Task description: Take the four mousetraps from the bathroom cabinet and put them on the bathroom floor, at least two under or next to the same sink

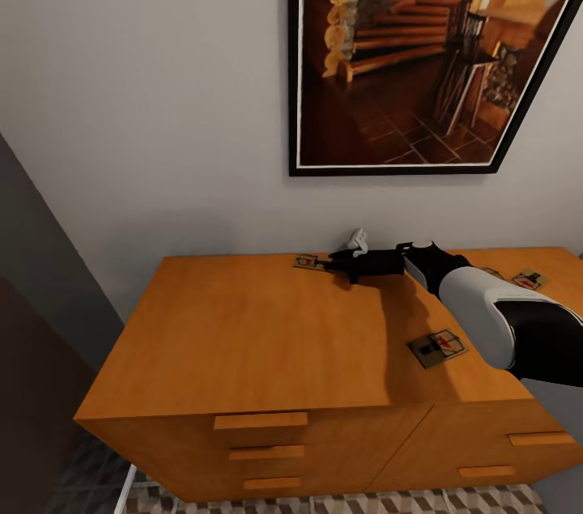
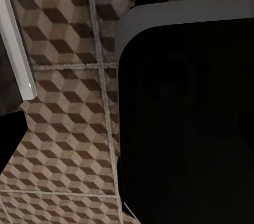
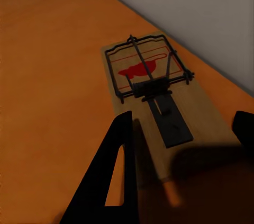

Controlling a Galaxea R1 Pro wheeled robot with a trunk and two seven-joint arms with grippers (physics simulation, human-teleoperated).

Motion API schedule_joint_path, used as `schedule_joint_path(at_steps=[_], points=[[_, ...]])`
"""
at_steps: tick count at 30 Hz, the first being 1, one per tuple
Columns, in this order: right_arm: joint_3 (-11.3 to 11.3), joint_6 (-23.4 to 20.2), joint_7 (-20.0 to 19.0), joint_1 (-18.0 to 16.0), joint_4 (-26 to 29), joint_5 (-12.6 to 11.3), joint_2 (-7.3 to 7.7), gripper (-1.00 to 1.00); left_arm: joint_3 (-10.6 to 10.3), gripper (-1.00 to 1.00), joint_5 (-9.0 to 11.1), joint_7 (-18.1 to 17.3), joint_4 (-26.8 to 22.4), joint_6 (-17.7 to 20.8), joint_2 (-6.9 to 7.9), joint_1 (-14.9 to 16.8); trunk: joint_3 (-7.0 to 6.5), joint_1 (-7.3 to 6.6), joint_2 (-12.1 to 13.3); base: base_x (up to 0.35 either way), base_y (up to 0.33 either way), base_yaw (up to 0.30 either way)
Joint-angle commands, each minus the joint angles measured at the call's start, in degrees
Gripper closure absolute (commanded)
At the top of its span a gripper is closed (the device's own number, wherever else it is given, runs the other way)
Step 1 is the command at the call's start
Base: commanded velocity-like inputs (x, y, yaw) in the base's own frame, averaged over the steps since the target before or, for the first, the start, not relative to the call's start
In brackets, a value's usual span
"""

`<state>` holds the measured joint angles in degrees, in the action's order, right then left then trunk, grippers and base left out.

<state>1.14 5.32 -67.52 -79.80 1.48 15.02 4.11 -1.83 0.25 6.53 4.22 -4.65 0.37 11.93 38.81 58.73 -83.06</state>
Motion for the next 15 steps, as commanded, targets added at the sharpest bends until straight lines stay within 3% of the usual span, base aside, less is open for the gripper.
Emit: schedule_joint_path(at_steps=[1, 15], points=[[2.11, 0.59, -0.05, 0.0, -0.04, 0.52, 0.02, 1.0, -0.19, -1.0, 0.02, 0.15, 0.27, -0.44, -0.01, 0.11, 0.06, 0.0, -0.02, 0.0, 0.0, 0.0], [2.06, 0.31, -0.63, 0.0, 0.59, 0.45, 0.08, 1.0, -0.19, -1.0, 0.02, 0.15, 0.27, -0.44, -0.01, 0.11, 0.06, 0.0, -0.02, 0.0, 0.0, 0.0]])
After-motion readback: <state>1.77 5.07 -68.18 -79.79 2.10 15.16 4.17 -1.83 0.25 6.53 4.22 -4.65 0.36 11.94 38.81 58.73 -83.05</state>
